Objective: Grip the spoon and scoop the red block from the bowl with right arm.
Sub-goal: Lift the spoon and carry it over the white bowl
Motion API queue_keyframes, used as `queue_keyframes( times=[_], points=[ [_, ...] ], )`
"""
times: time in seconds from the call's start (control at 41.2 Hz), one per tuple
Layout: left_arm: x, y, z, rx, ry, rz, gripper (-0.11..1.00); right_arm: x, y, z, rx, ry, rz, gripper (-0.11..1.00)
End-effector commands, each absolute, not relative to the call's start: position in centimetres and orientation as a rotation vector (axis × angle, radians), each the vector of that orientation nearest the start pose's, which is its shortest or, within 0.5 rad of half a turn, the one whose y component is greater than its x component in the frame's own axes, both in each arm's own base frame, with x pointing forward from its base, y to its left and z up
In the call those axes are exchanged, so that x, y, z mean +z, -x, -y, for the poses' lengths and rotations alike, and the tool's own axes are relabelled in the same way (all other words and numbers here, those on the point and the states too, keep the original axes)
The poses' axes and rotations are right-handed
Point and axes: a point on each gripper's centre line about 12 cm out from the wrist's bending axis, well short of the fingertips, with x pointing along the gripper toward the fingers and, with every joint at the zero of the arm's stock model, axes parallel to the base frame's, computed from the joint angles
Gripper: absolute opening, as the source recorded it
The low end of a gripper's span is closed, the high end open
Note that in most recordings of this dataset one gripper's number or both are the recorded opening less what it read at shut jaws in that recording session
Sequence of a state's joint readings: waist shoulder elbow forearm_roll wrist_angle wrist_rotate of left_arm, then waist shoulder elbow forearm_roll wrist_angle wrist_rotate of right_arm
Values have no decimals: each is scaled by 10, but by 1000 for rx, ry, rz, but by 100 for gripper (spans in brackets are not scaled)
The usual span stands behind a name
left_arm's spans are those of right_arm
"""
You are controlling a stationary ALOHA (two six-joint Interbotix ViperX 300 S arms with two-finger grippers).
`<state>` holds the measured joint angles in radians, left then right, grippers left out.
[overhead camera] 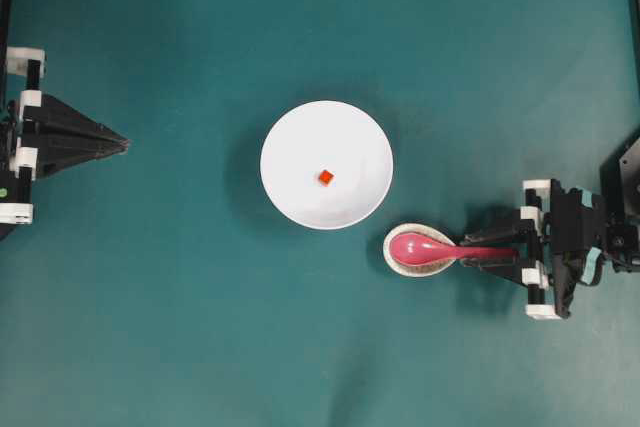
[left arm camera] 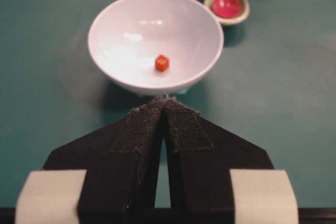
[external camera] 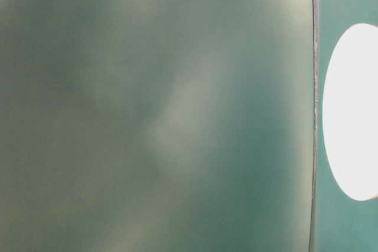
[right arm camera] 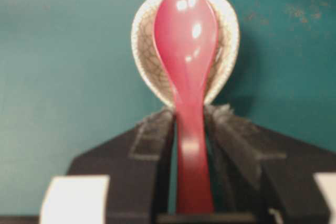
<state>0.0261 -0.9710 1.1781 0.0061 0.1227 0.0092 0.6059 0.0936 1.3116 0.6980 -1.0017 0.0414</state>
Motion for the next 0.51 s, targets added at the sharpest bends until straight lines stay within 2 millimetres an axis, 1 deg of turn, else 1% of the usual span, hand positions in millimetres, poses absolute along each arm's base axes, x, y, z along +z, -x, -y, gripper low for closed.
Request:
queue_keyframes(
  times=[0.0,0.243,0.485],
  points=[
    [254,-195,-6,25,-17,-310,0,77,-221,-76,-66,-173,-418,35],
    [254,-195,-6,25,-17,-309,0,77,-222,-76,-65,-174,-419,26],
    [254,-195,-6,25,-17,-309,0,79,-223,-77,-63,-178,-413,25]
  ],
)
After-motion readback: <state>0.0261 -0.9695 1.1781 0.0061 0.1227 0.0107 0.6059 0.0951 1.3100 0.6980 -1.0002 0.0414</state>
